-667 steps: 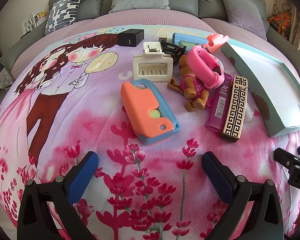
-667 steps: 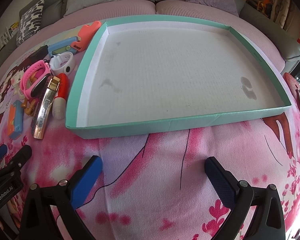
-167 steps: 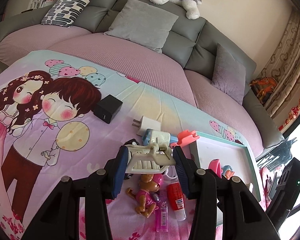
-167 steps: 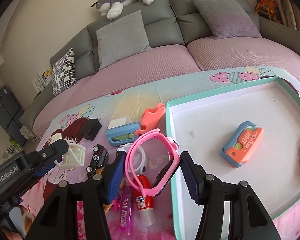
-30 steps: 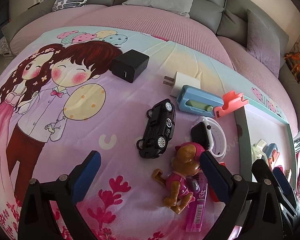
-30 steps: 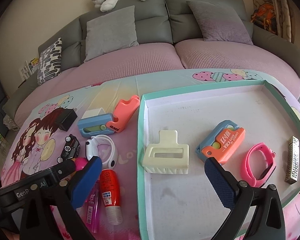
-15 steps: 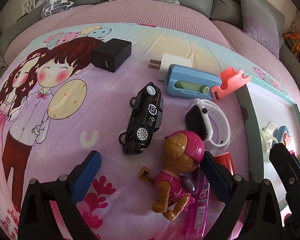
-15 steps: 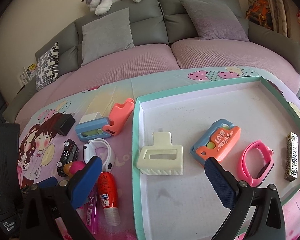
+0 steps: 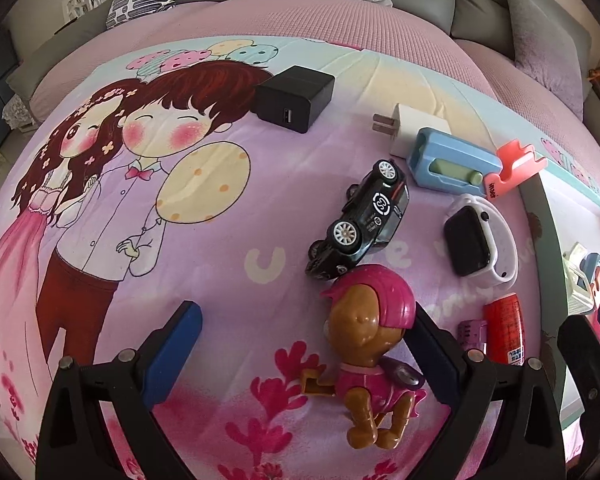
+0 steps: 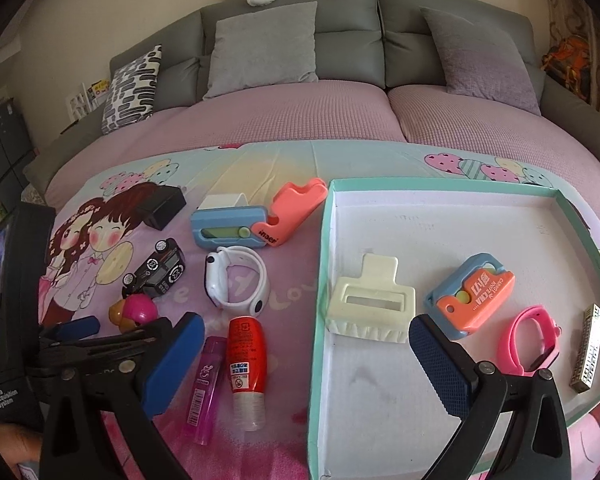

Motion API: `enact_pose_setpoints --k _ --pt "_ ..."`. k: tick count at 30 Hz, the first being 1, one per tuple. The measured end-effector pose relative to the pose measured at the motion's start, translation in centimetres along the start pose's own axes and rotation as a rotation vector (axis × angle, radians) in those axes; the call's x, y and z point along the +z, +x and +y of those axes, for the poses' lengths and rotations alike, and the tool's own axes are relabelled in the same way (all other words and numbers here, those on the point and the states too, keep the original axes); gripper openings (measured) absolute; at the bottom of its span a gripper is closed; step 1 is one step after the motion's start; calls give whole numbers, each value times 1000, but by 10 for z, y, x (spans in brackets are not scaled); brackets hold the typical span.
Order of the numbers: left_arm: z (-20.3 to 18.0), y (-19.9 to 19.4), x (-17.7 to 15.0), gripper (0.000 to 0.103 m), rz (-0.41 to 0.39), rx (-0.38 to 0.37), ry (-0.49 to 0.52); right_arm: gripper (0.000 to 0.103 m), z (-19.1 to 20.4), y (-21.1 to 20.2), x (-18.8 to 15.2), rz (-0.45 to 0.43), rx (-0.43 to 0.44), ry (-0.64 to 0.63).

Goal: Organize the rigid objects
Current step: 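Move the left tool to the pink-helmet puppy toy while the right tool approaches the red-capped bottle, then close the right tool on the red-capped bottle while the left tool grasps the puppy toy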

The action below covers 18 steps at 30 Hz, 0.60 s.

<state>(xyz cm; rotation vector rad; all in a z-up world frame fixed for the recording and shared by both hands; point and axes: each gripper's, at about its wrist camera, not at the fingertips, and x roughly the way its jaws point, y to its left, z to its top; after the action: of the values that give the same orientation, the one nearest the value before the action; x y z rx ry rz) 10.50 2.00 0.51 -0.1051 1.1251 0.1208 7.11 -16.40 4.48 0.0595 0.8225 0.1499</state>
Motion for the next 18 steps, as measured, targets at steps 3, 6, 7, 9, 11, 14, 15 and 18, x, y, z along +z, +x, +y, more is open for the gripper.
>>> enact_pose_setpoints --k 3,6,7,9,11,14,15,18 --pt "4 -1 -1 99 3 -1 -4 94 9 0 -2 3 20 -39" --pt "4 -1 -2 99 6 -1 1 80 16 2 -3 15 41 -61" --pt "4 0 -2 99 7 -1 2 74 17 3 -4 20 50 -65" --pt "5 0 -1 99 11 -5 -3 67 19 4 -5 29 61 -71" --pt "7 0 -1 99 14 -11 -14 58 22 4 -6 27 52 -86" --pt "10 1 -1 99 15 -16 -28 50 23 6 -6 43 72 -79" --pt "13 3 2 99 14 -18 -32 50 24 6 -6 47 76 -83" --pt "18 3 1 99 10 -24 -50 49 29 8 -8 57 75 -102"
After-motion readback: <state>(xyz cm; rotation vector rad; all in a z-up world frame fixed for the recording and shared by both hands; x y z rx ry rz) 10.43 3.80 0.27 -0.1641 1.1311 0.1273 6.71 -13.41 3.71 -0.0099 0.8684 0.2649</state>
